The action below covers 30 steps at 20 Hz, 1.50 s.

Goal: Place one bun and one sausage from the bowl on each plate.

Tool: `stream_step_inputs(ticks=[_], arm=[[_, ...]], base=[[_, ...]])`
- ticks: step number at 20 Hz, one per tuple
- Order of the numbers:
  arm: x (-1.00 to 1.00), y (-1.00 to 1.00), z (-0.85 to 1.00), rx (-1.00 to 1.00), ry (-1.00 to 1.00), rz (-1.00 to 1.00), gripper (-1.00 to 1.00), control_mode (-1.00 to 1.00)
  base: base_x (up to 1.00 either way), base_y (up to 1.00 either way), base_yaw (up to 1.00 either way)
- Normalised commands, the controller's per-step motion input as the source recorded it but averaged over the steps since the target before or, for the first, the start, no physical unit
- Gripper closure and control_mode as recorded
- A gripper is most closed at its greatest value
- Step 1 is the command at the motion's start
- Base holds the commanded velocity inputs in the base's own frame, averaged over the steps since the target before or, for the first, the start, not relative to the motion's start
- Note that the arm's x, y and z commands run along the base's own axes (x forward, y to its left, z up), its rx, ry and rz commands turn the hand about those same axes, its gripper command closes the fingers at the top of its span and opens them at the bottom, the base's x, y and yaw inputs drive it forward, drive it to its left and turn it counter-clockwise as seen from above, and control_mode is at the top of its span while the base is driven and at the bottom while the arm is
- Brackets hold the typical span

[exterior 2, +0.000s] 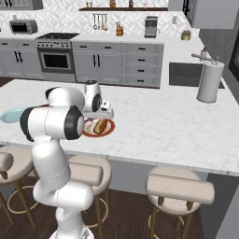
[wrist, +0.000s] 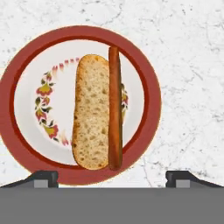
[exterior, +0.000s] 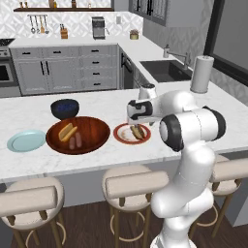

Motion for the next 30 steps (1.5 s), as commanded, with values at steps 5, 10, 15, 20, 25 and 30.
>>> stream_step_inputs(ticks=[5,10,15,20,25,30], arm=[[-0.29,0.65,0.3,0.04,-0.19,0.1,-1.0,-1.0],[0.0,1.0,0.0,0.13,-0.14,0.21,-1.0,-1.0],[-0.01,1.0,0.11,0.09,-0.01,0.18,-1.0,-1.0],[-0.38,1.0,0.58,-0.05,0.07,0.21,-1.0,-1.0],[-0.22,0.93,0.22,-0.13,0.08,0.19,-1.0,-1.0],[-0.03,0.51,-0.01,-0.01,0.02,0.16,-1.0,-1.0]], base=[[0.0,0.0,0.0],[0.0,0.0,0.0],[0.0,0.0,0.0],[0.0,0.0,0.0],[0.0,0.0,0.0],[0.0,0.0,0.0]])
